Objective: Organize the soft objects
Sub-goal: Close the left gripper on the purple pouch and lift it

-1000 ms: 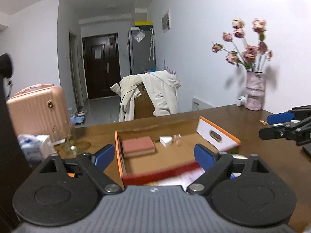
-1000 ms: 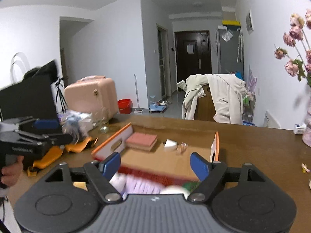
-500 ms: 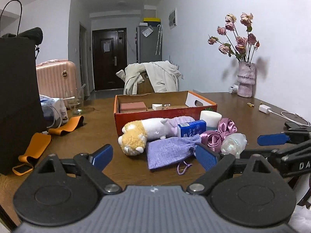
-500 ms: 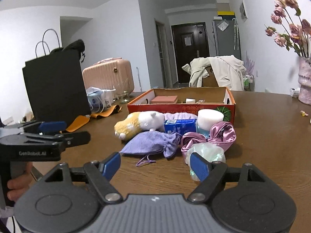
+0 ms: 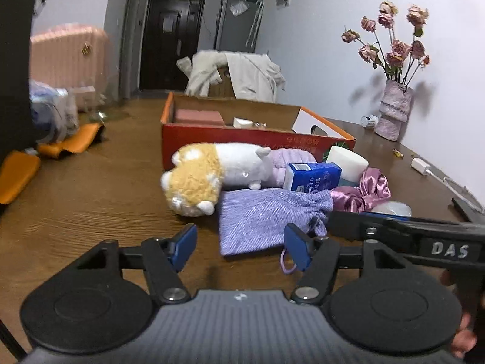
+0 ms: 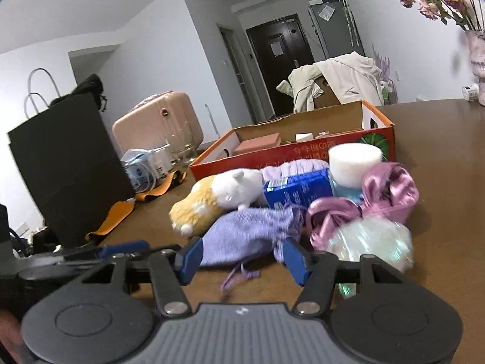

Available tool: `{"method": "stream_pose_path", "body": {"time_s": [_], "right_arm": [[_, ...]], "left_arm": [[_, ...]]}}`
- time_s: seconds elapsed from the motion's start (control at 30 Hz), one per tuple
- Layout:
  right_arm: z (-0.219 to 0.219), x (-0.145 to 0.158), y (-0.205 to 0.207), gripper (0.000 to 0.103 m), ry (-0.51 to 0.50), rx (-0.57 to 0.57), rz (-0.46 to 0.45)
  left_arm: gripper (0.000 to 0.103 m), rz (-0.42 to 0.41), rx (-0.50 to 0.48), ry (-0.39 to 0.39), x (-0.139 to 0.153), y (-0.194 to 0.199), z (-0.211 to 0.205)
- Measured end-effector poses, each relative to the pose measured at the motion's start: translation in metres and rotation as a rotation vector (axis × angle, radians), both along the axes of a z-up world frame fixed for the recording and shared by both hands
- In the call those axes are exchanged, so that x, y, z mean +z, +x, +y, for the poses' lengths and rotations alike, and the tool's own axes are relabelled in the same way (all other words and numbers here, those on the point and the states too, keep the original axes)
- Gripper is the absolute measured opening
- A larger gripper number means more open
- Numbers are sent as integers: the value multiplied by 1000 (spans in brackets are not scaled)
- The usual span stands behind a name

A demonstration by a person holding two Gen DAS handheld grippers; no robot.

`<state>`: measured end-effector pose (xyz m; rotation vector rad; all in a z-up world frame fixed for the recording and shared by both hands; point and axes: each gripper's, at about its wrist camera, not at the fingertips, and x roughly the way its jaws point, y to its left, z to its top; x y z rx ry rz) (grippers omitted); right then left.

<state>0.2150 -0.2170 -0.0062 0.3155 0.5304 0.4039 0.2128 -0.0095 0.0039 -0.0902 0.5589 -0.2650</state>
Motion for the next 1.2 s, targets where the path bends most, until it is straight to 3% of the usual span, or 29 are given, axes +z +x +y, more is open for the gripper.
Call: {"method": "stream_pose_path", "body": {"time_s": [0.17,0.27,0.3,0.37,0.53,0.7,0.9,1.0,1.13,1.2], "right_arm": [[8,-7,37,59,-6,-88,28],[13,-11,53,58,-45,-99,41],[14,-14,58,55,-50,-98,50],[16,-18,63,43,-72,-102,66],[13,-21,52,15,-69,-79,84],[10,-15,12,14,-77,-44,84],[8,-5,-40,14,-97,3,68],[5,0,-51,19,-85,15,33],[-2,-6,-43,48,-7,4,44],[0,-13,-37,49,8,3,55]], "left_arm": [[65,96,0,-53,-11,41,6],[58,126,-9,-85,-19,55,10],[44,140,-23,-105,-22,59,11],[31,167,-45,-151,-25,62,16],[17,178,-40,-147,-21,40,19],[11,165,-74,-139,-13,-5,20],[11,128,-89,-110,-2,-45,22],[11,134,-92,-100,-5,-50,23],[11,140,-86,-93,-8,-51,22],[11,138,-87,-91,-9,-51,22]]}}
